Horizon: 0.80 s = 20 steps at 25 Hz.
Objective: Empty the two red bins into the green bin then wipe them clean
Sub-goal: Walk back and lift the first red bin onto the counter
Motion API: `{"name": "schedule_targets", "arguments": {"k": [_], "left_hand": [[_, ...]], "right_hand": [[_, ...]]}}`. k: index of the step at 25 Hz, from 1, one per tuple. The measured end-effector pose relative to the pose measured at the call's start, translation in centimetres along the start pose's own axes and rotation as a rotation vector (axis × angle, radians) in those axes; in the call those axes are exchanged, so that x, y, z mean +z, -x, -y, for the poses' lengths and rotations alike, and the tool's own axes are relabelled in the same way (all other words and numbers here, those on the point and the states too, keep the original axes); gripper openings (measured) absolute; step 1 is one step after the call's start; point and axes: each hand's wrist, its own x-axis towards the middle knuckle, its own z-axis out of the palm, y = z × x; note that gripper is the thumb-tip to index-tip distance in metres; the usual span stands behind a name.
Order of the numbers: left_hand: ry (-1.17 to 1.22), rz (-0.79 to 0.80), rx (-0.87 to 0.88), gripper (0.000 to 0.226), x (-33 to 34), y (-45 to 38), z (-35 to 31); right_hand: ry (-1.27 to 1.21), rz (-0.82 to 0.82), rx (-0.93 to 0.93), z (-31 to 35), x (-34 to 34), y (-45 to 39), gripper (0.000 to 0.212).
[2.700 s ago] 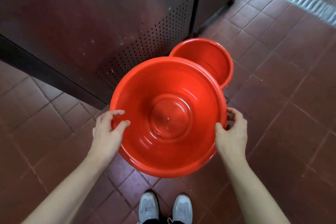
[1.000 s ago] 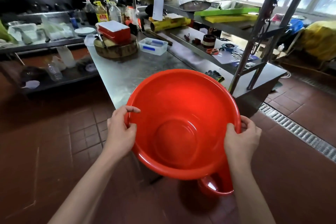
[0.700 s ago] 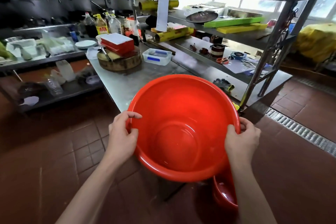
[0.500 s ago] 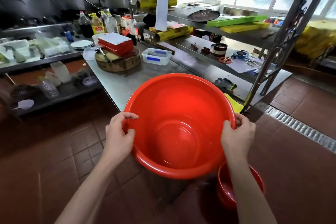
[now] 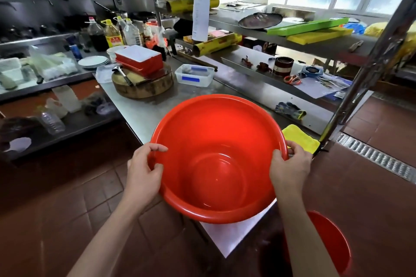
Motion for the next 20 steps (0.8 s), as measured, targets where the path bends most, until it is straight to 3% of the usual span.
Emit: {"name": "schedule_targets", "arguments": {"k": [10,20], "left_hand": [[-0.010,0.128,0.025,0.056,2.7,-14.9,1.9],[0.057,0.272,0.093,0.055,6.4,-27.7,4.2]], "right_hand": [[0.007,-0.109,0.049,0.7,10.9,-6.9,0.038],[0.086,-0.214,0.130,0.8,17.6,-9.6,0.039]]}}
